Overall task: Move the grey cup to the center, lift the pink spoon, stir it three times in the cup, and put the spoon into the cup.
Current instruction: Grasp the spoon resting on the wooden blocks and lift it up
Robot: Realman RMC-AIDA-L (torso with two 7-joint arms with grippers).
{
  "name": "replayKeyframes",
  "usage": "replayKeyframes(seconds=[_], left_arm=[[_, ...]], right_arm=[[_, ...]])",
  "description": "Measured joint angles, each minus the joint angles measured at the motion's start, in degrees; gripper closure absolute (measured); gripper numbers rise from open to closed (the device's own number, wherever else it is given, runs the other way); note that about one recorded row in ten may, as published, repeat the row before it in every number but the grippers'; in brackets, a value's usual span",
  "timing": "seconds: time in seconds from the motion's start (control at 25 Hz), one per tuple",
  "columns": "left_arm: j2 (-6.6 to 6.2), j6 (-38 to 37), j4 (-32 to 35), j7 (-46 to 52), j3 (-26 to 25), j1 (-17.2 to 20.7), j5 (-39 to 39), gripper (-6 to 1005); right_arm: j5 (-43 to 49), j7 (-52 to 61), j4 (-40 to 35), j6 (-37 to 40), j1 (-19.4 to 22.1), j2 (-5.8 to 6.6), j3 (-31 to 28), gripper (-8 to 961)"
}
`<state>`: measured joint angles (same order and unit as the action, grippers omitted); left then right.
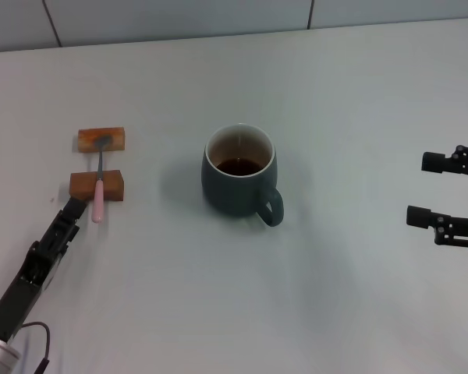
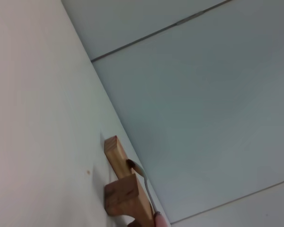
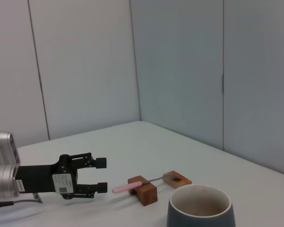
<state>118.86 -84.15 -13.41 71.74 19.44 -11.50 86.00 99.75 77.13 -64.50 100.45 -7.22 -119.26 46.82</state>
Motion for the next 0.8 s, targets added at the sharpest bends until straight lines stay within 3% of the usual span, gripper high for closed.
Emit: replayKeyframes(seconds=[0.8], left_arm=[[0.23,3.3,-0.9,2.5,0.0,-3.0,1.0,240]], right_arm=[[1.2,0.6,-0.3,0.1,0.3,-0.09,0.0,160]])
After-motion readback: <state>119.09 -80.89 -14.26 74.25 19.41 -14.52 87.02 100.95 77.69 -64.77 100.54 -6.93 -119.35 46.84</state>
